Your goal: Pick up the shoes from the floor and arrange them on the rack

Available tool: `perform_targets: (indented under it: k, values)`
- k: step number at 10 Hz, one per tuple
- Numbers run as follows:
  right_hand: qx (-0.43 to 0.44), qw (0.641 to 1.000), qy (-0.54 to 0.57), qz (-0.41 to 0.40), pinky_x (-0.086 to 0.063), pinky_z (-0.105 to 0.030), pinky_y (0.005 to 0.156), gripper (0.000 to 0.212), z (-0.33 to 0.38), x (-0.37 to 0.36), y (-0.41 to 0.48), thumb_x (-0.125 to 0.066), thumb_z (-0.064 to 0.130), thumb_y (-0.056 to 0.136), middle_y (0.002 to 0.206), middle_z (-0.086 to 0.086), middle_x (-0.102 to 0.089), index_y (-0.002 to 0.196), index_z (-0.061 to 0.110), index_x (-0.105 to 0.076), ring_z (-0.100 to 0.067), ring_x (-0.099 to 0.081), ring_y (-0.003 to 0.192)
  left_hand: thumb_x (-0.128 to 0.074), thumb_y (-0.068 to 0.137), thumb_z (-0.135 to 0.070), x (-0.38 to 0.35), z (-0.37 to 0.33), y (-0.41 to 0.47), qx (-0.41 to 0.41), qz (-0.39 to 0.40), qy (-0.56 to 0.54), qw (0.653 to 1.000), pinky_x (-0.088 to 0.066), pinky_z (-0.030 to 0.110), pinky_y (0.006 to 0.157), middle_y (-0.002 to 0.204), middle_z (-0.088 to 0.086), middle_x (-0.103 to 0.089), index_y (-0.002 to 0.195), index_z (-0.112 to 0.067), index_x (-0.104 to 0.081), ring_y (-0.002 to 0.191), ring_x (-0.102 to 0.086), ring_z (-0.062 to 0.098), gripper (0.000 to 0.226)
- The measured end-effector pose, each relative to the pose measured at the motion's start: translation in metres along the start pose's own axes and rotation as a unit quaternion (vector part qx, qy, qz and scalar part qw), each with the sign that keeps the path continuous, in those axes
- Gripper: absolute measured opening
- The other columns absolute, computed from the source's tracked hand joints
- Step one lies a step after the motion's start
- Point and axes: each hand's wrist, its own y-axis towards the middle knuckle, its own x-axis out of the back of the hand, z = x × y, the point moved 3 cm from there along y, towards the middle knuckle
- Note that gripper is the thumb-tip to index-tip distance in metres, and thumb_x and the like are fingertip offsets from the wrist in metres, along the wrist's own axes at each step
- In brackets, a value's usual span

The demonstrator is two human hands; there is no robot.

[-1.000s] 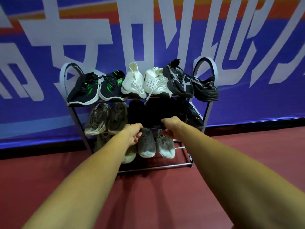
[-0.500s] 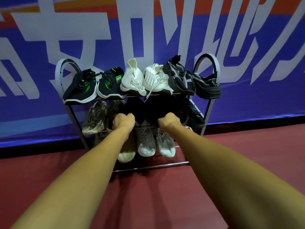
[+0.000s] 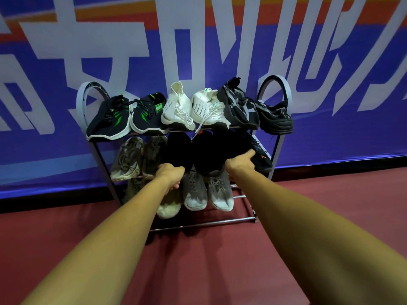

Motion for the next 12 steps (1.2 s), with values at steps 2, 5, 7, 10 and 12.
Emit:
perform_targets:
  k: [2,5,7,10,12]
  values:
    - [-0.049,0.977,0.160,0.133,-0.048,-0.033,0.055,0.044,-0.015,0.001,0.017,-0.048,0.005,0.095,0.134,-0.019,-0.055,0.139,0.004,-0.043,-0.025,-0.058,0.084,-0.054,0.095,-0.034,-0.006,-0.001,0.004,-0.021,-0.004,0.065,0.998,-0.040,0.021,0.045,0.118,0.017,-0.065,0.120,0.001,-0.059,0.054,-0.060,0.018,0.044]
    - [-0.056,0.979,0.195,-0.016,-0.050,-0.038,0.082,0.048,-0.007,0.002,0.026,-0.049,0.019,0.092,0.126,-0.019,-0.061,0.134,-0.004,-0.048,-0.037,-0.062,0.107,-0.058,0.094,-0.030,-0.004,0.000,0.003,-0.047,0.000,0.038,0.998,-0.043,0.027,0.061,0.089,0.017,-0.072,0.100,0.000,-0.064,0.062,-0.060,0.022,0.032]
    - [0.002,0.982,0.135,-0.129,-0.039,-0.039,0.084,0.045,0.004,0.011,0.021,-0.039,0.027,0.100,0.131,-0.023,-0.057,0.135,-0.002,-0.046,-0.041,-0.056,0.117,-0.057,0.095,-0.036,0.001,0.003,0.000,-0.058,0.010,0.081,0.995,-0.049,0.030,0.071,0.092,0.016,-0.074,0.081,-0.006,-0.063,0.073,-0.065,0.024,0.033]
    - [-0.072,0.979,0.174,0.076,-0.061,-0.041,0.069,0.018,-0.023,-0.009,0.044,-0.057,0.009,0.081,0.096,-0.016,-0.071,0.096,-0.001,-0.060,-0.028,-0.071,0.073,-0.064,0.089,-0.031,0.007,0.004,-0.003,-0.067,0.055,0.120,0.989,-0.056,0.038,0.079,0.091,0.016,-0.073,0.090,-0.003,-0.065,0.088,-0.071,0.031,0.027]
    - [-0.017,0.994,0.089,0.061,-0.050,-0.030,0.053,0.014,-0.018,0.001,0.017,-0.057,0.012,0.085,0.073,-0.009,-0.057,0.073,0.007,-0.051,-0.021,-0.056,0.051,-0.064,0.087,-0.028,0.021,0.010,0.004,-0.066,0.131,0.191,0.971,-0.046,0.034,0.062,0.074,0.013,-0.066,0.081,-0.005,-0.059,0.063,-0.059,0.026,0.025]
